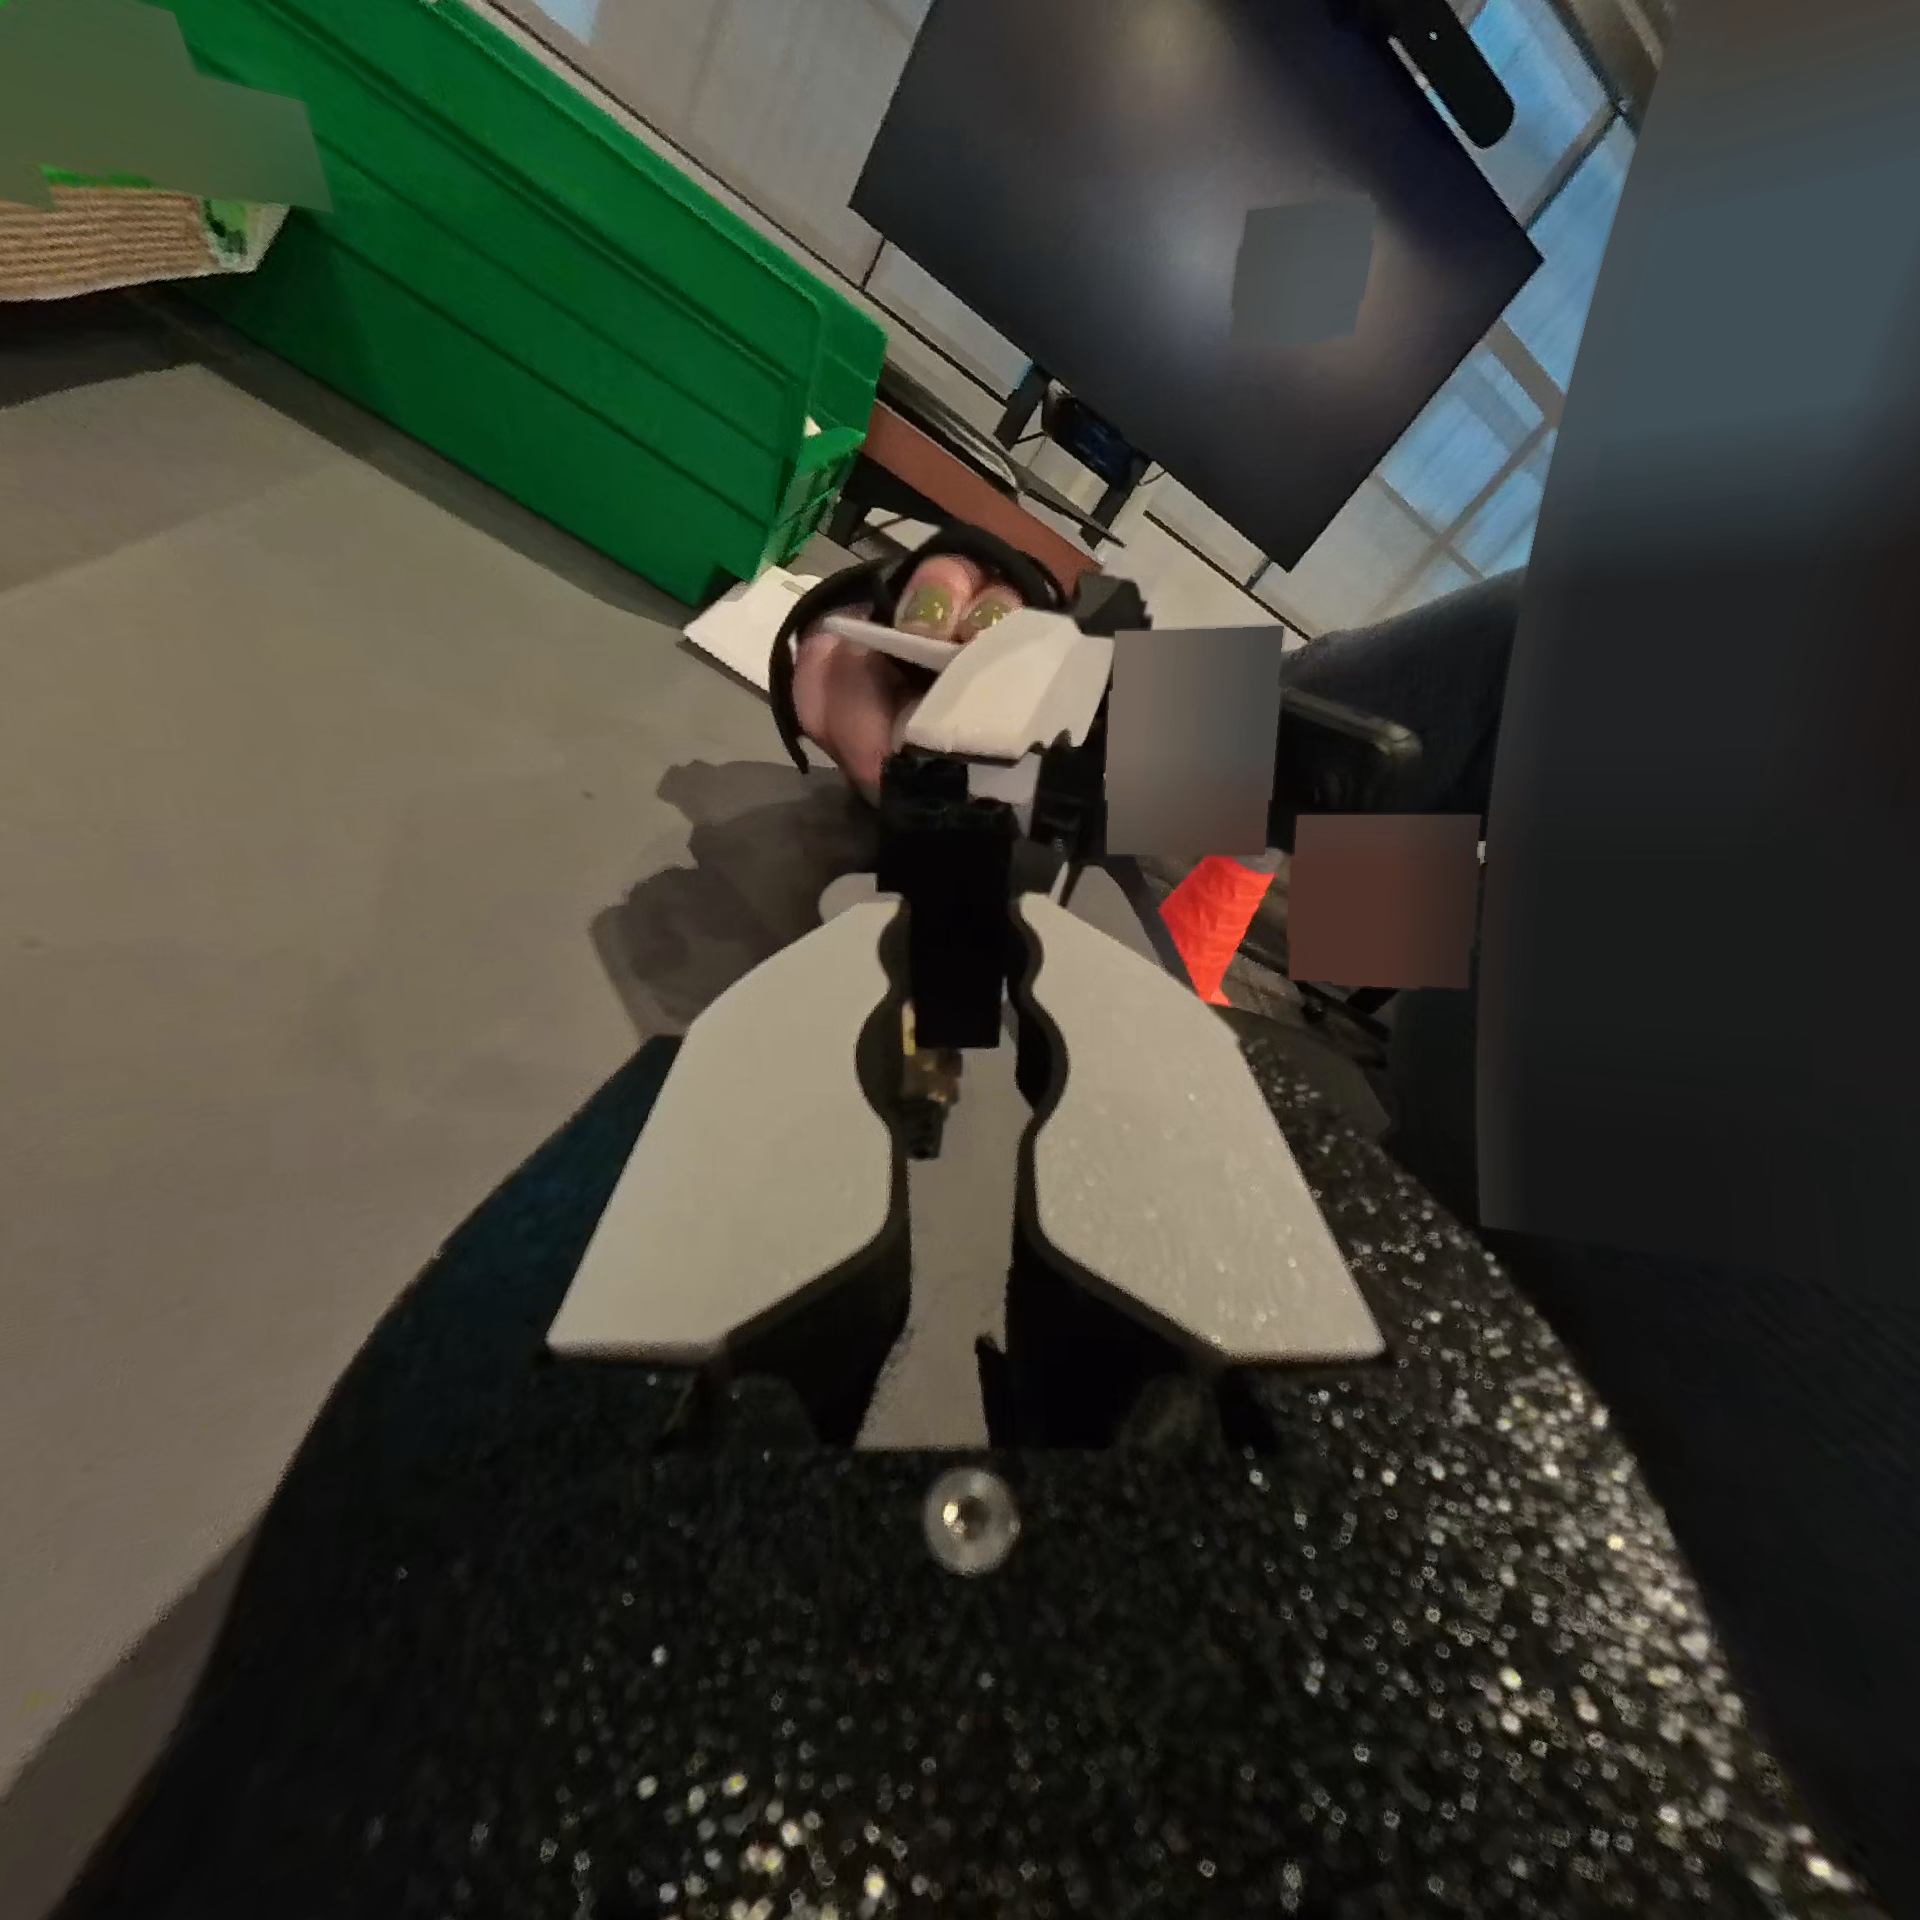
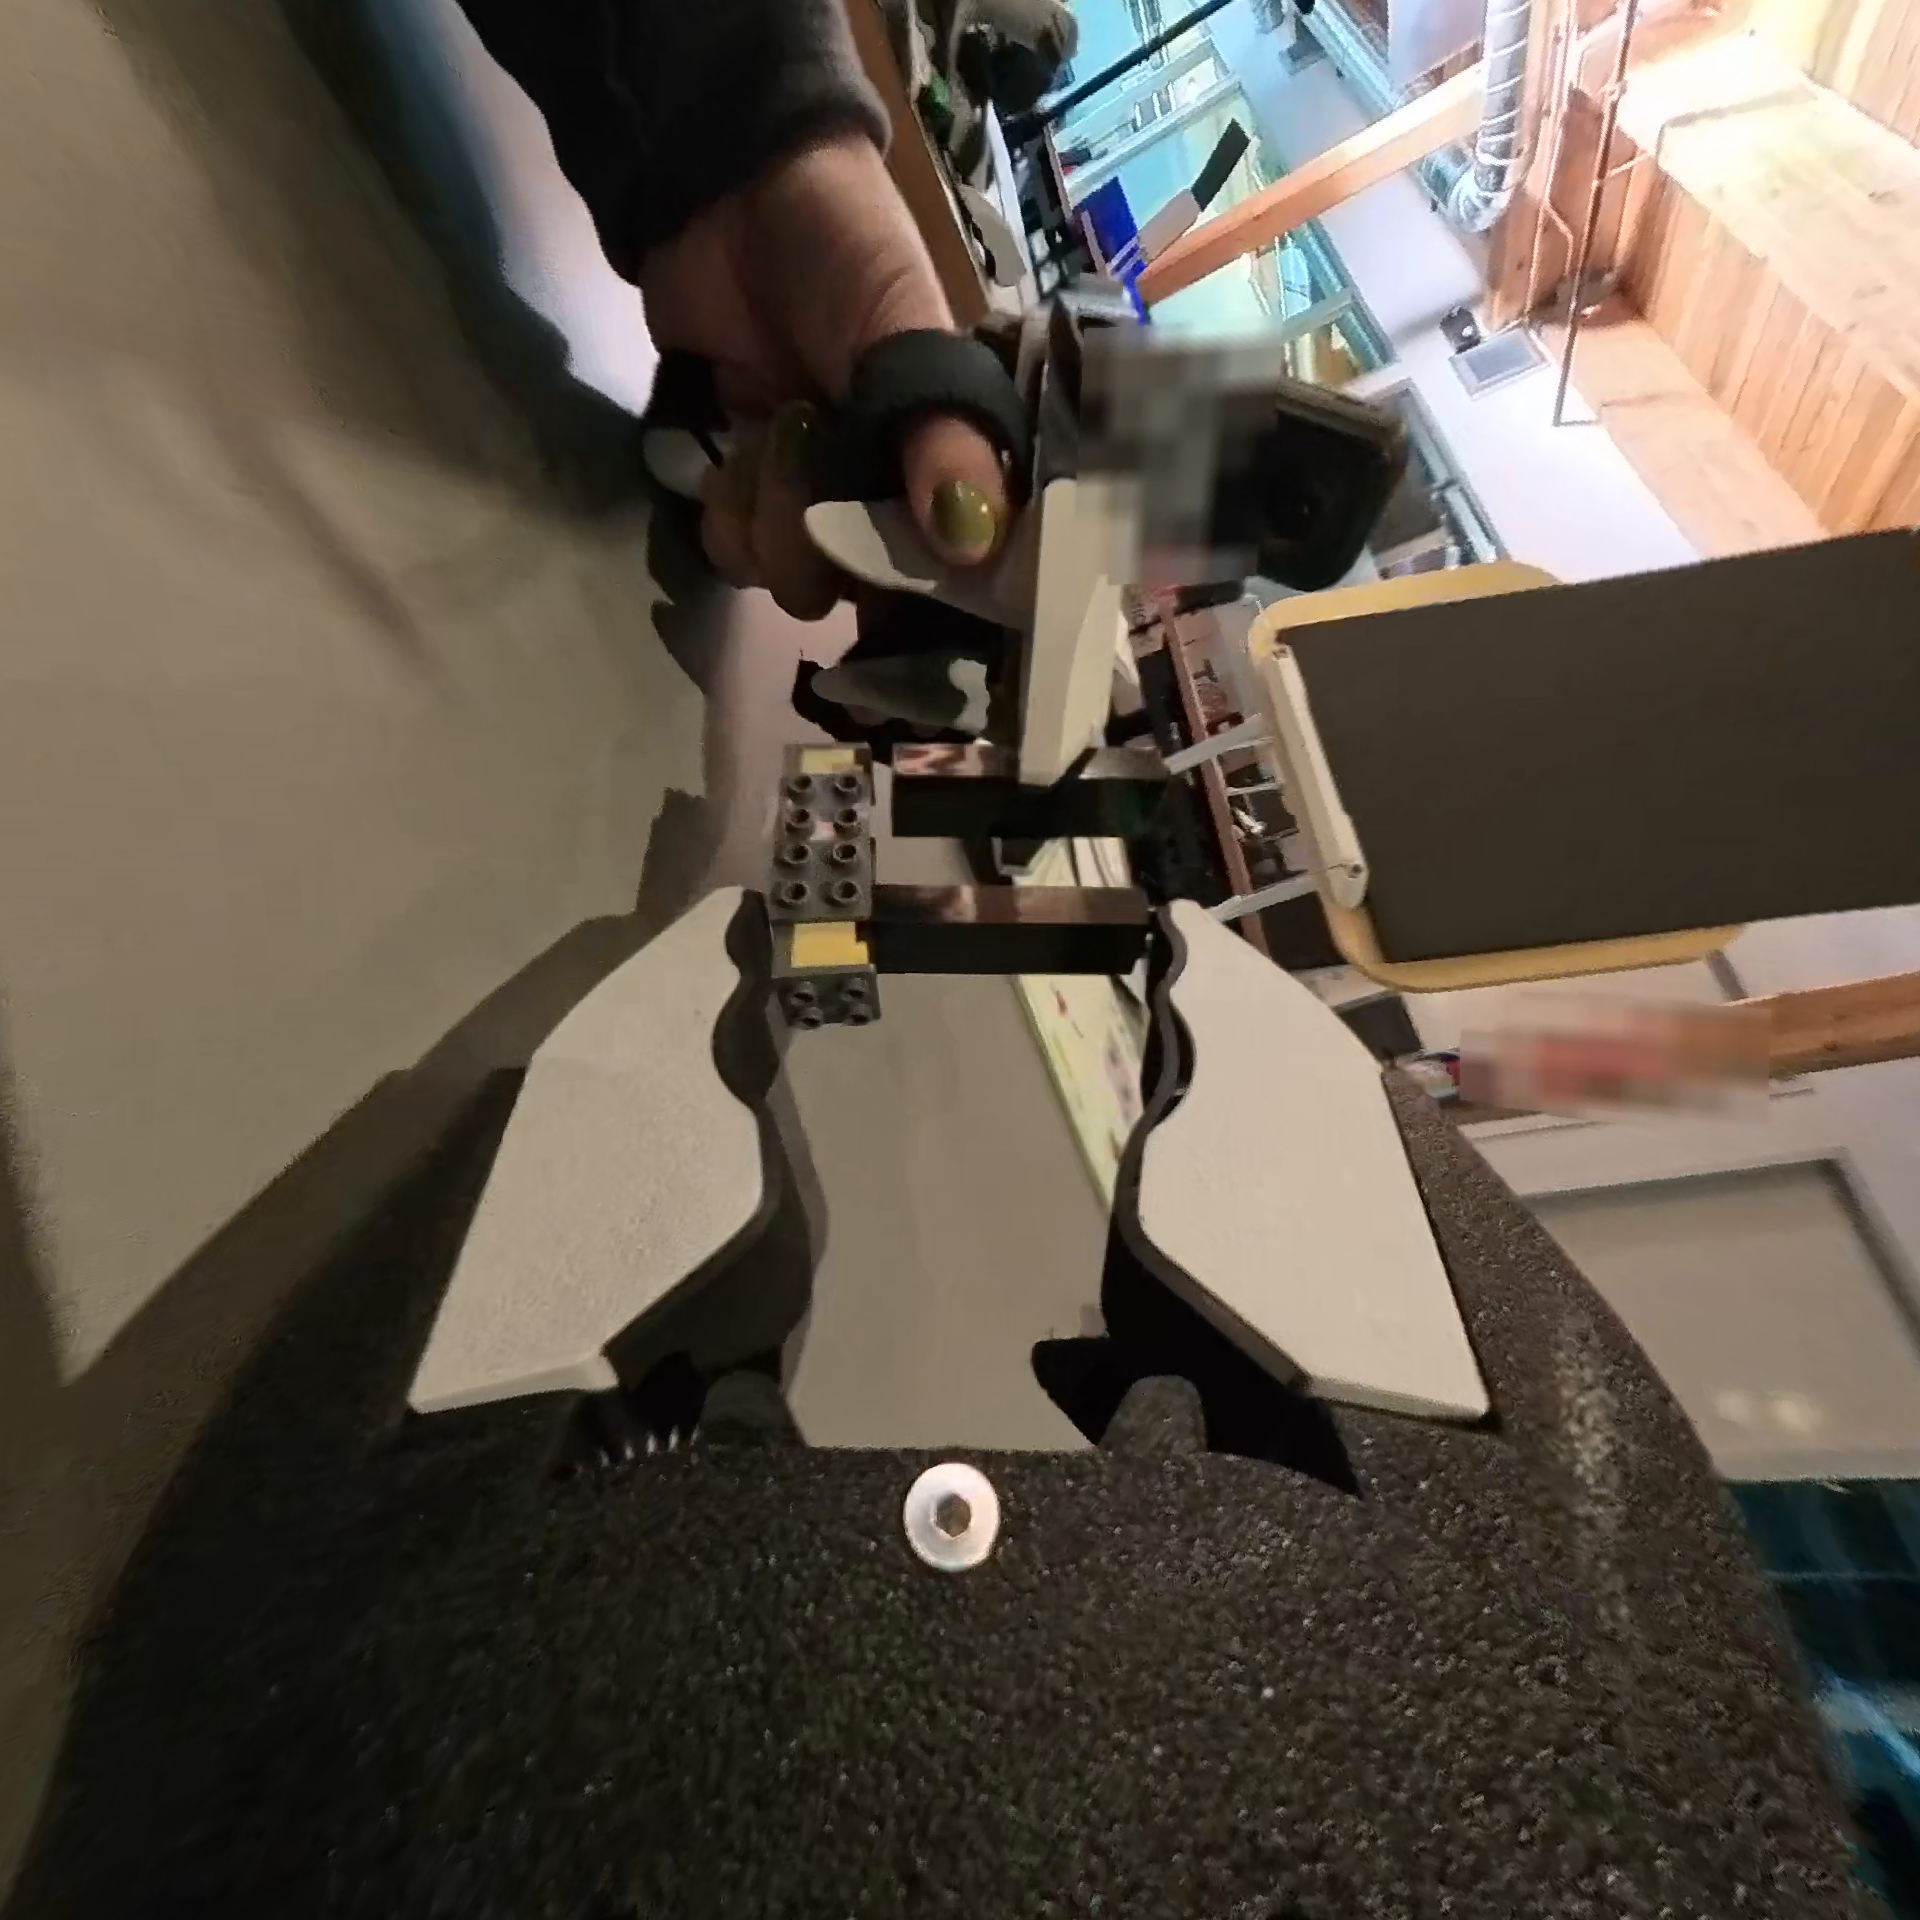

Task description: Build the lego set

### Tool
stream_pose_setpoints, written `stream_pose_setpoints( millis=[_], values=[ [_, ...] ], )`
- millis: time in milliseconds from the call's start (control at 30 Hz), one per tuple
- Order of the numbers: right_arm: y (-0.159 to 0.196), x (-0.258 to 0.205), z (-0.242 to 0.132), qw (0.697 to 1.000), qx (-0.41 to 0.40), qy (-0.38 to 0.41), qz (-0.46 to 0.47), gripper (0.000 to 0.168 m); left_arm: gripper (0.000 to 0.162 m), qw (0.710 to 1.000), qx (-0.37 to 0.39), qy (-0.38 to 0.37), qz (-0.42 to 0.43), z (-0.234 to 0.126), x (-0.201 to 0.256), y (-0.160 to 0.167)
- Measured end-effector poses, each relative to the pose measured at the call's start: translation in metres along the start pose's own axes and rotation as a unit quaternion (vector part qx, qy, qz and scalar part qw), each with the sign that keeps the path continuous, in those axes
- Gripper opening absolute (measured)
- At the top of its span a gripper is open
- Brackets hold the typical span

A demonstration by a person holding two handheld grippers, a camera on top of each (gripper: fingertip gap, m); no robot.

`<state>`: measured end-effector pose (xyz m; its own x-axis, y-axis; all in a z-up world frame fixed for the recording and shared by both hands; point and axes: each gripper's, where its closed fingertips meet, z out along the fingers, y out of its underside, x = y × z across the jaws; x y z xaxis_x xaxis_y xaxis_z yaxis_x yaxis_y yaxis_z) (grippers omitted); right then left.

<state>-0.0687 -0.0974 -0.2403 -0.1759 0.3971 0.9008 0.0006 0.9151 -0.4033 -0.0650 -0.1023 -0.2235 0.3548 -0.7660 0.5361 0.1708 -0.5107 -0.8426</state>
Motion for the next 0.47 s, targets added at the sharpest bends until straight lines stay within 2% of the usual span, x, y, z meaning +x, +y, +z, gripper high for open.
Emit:
stream_pose_setpoints(
  millis=[200, 467],
  values=[
    [-0.0037, -0.0018, 0.0000, 0.998, -0.006, 0.019, -0.058, 0.069, 0.017, 0.999, -0.001, 0.005, 0.044, -0.0002, 0.0054, -0.0011],
    [-0.0050, 0.0023, -0.0013, 0.998, -0.003, 0.030, -0.055, 0.069, 0.017, 0.996, -0.007, -0.011, 0.091, -0.0010, 0.0055, -0.0011]
  ],
)
